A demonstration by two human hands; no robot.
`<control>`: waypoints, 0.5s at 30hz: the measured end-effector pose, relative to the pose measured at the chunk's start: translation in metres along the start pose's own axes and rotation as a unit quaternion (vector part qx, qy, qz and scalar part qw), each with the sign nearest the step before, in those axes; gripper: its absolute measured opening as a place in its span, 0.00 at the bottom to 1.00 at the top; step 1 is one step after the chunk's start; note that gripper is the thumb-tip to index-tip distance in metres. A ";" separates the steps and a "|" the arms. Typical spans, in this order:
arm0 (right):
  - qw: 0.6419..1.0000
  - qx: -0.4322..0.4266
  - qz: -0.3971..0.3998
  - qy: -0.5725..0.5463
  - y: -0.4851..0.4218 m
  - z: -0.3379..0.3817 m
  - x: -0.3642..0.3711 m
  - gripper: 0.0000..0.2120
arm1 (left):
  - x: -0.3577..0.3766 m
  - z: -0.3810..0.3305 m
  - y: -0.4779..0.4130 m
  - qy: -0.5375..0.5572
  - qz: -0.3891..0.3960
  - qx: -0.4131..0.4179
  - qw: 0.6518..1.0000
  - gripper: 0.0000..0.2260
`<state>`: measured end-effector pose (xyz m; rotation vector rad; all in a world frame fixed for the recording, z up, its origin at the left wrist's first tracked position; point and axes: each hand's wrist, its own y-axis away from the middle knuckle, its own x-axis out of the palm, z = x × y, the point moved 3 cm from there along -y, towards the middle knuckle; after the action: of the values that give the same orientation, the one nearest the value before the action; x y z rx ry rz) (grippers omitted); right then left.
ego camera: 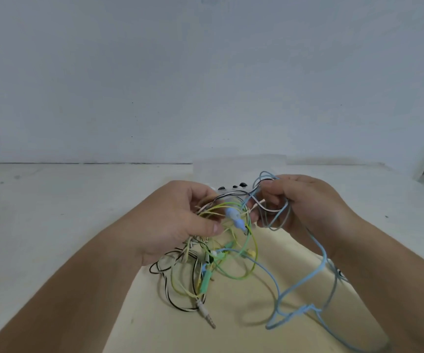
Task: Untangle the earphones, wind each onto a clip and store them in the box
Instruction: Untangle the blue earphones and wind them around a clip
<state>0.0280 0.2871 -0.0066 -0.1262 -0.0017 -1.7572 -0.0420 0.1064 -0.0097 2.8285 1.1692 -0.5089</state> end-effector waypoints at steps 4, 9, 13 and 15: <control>0.999 0.003 -0.031 0.011 0.001 0.001 -0.002 0.21 | 0.001 0.001 -0.001 0.016 0.005 -0.003 1.000 0.19; 0.999 0.006 -0.025 0.018 0.002 0.003 0.000 0.20 | 0.004 0.002 -0.003 -0.005 -0.056 -0.009 0.998 0.25; 1.000 0.001 -0.020 0.014 0.004 0.006 0.002 0.29 | 0.001 0.007 -0.005 -0.020 -0.093 -0.013 0.995 0.22; 1.000 -0.002 -0.028 0.013 0.005 0.007 0.001 0.28 | 0.000 0.006 -0.005 -0.034 -0.111 -0.012 0.993 0.17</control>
<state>0.0329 0.2856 0.0000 -0.1070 0.0173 -1.8152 -0.0473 0.1085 -0.0150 2.6521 1.4752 -0.5938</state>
